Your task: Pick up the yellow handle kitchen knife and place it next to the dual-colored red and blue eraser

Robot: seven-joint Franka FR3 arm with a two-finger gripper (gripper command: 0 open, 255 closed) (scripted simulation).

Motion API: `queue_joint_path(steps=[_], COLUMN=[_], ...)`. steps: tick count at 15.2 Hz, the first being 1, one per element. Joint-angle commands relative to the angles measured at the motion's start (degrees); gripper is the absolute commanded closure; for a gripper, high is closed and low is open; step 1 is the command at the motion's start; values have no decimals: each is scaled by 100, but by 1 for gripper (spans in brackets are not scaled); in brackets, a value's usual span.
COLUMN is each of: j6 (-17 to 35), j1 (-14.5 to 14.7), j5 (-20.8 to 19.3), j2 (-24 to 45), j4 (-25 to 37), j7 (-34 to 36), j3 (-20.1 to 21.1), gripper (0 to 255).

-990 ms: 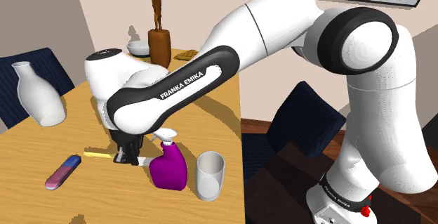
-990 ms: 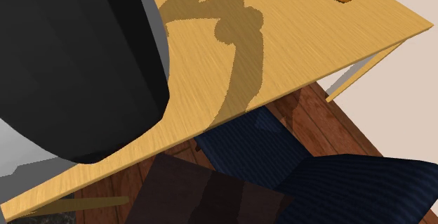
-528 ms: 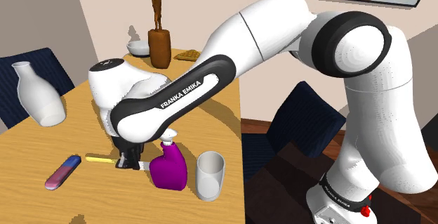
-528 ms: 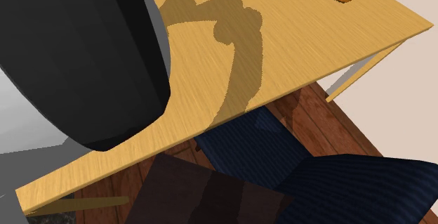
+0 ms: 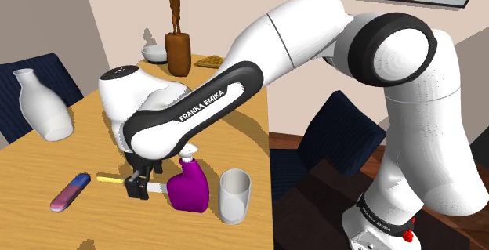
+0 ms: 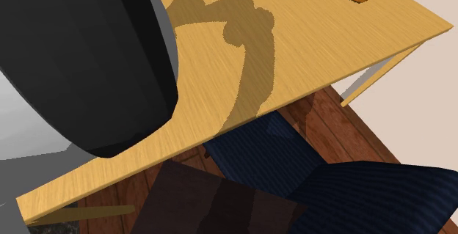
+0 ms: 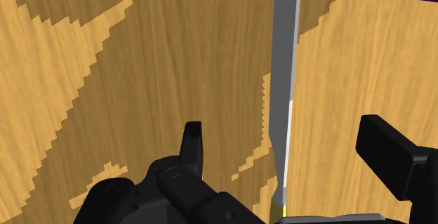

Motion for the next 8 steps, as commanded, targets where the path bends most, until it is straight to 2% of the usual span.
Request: queue_joint_path(steps=[1,2,6,8], j6=[0,0,-570,-570], j1=[0,0,-35,-35], j5=[0,0,101,101], j2=[0,0,-333,-334], j4=[0,0,246,245], j7=[0,0,-62,-62], j3=[0,0,58,59], gripper=[0,0,0,0])
